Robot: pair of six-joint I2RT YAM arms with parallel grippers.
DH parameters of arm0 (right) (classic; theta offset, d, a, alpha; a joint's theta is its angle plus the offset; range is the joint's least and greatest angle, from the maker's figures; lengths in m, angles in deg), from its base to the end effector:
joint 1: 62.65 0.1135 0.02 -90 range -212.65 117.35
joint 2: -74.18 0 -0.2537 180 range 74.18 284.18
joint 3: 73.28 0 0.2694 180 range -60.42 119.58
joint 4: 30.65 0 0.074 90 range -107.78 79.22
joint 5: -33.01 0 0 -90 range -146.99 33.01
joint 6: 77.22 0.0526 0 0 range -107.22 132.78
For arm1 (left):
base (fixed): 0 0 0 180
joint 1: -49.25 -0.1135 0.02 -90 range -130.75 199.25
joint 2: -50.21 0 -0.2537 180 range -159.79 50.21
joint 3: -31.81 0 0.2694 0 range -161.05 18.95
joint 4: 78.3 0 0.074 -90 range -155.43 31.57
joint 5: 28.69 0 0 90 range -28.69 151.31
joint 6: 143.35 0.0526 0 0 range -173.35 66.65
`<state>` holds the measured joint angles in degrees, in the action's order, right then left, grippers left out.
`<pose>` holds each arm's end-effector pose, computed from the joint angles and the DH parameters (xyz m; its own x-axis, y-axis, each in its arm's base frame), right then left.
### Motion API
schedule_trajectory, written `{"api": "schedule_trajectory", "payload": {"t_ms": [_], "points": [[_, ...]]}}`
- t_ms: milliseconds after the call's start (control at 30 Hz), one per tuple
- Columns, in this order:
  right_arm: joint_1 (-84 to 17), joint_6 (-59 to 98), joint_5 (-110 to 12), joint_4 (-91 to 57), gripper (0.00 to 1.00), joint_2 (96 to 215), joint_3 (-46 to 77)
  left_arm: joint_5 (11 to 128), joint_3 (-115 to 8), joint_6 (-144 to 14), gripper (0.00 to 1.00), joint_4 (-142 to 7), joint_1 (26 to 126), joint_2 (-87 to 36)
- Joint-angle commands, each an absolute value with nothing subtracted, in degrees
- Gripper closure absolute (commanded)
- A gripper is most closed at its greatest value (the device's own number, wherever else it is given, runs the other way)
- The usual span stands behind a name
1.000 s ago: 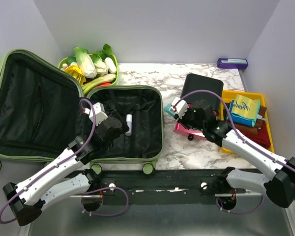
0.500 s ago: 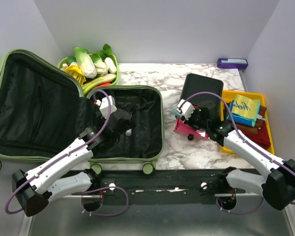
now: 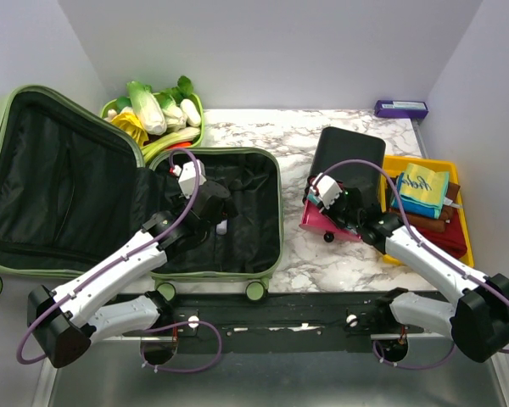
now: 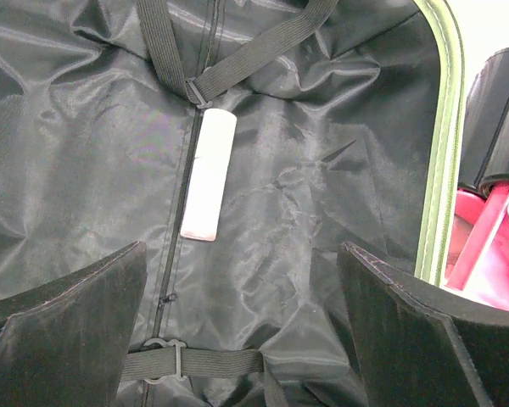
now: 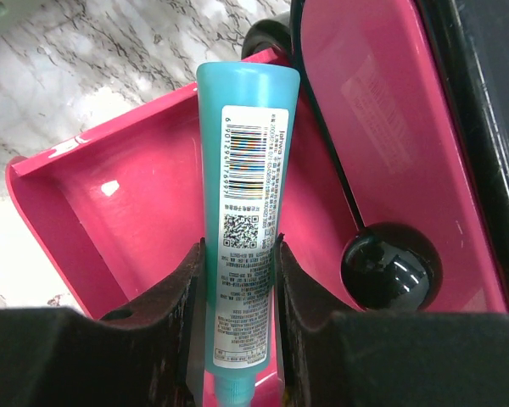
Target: Open, take out, and arrange the luggage
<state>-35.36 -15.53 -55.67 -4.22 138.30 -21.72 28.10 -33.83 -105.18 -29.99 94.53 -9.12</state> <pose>0.2399 0.1251 0.2035 -0.2674 -0.6714 -0.6912 -0.6827 0.6382 -0.3558 0.1936 -0.1546 0.2824 -0.5332 -0.3964 -0.7474 -0.1798 0.9164 -0.3578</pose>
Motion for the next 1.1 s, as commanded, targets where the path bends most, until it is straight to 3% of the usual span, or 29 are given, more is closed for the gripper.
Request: {"api": "schedule_trajectory", "payload": {"t_ms": [0, 400, 600, 733, 1067], "points": [[-35.8, -15.2, -60.1, -3.6, 0.92, 139.1, -22.4, 29.2, -35.5, -104.2, 0.01, -30.0, 93.6, -9.1], [-36.0, -13.3, -64.3, -2.3, 0.82, 139.1, -22.1, 30.4, -35.7, -104.0, 0.01, -30.4, 93.1, -8.9], [-36.0, -12.7, -65.6, -2.7, 0.50, 139.1, -21.0, 31.3, -35.6, -104.0, 0.01, -30.7, 93.0, -9.0], [-36.0, -12.5, -63.6, -3.2, 0.42, 138.6, -20.0, 31.4, -35.8, -103.9, 0.01, -30.8, 93.0, -9.0], [-35.9, -5.7, -54.8, -2.8, 0.40, 132.2, -17.0, 34.6, -35.0, -102.7, 0.01, -34.3, 93.0, -8.8]]}}
